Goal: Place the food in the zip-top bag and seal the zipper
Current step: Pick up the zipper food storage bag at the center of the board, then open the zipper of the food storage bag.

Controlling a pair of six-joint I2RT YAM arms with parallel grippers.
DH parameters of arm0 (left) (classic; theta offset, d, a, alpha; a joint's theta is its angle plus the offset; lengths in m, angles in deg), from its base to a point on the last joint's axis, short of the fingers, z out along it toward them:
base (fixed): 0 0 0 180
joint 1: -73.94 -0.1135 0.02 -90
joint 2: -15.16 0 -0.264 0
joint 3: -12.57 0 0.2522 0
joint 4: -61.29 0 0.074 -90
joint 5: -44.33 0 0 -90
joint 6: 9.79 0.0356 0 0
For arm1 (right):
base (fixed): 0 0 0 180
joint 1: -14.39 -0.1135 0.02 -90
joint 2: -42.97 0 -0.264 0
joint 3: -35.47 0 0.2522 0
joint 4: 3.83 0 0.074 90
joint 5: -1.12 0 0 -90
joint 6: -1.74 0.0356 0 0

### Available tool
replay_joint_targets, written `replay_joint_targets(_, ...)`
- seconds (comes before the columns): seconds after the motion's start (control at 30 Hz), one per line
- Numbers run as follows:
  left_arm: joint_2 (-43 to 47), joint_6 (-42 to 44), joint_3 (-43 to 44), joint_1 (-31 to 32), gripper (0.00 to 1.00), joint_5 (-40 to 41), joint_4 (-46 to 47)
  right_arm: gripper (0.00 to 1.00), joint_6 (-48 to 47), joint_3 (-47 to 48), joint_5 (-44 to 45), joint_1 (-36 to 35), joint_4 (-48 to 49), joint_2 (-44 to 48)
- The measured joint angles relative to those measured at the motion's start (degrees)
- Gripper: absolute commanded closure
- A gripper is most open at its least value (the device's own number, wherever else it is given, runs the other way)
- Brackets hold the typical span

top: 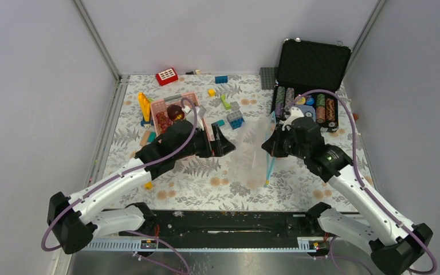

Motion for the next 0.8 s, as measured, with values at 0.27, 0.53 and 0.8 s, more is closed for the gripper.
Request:
replay_joint_targets(0.27, -6.03, 1.46, 15.61, 0.00, 0.01, 5.99, -7.89, 1.00, -2.49, 6.51, 8.76, -11.21, -8.11, -4.85)
replay_joint_targets(0.53, -18.25, 1.53, 24.59, 0.39, 0.01, 7.48, -10.78, 1.00, -5.90, 4.72, 6.75, -14.69, -6.58, -5.03)
replay_joint_targets(0.8, -21.53, -0.13, 24.65, 2.23, 0.01, 7.54, -10.82, 1.00, -7.26, 4.24, 5.22, -15.39, -4.59, -7.34)
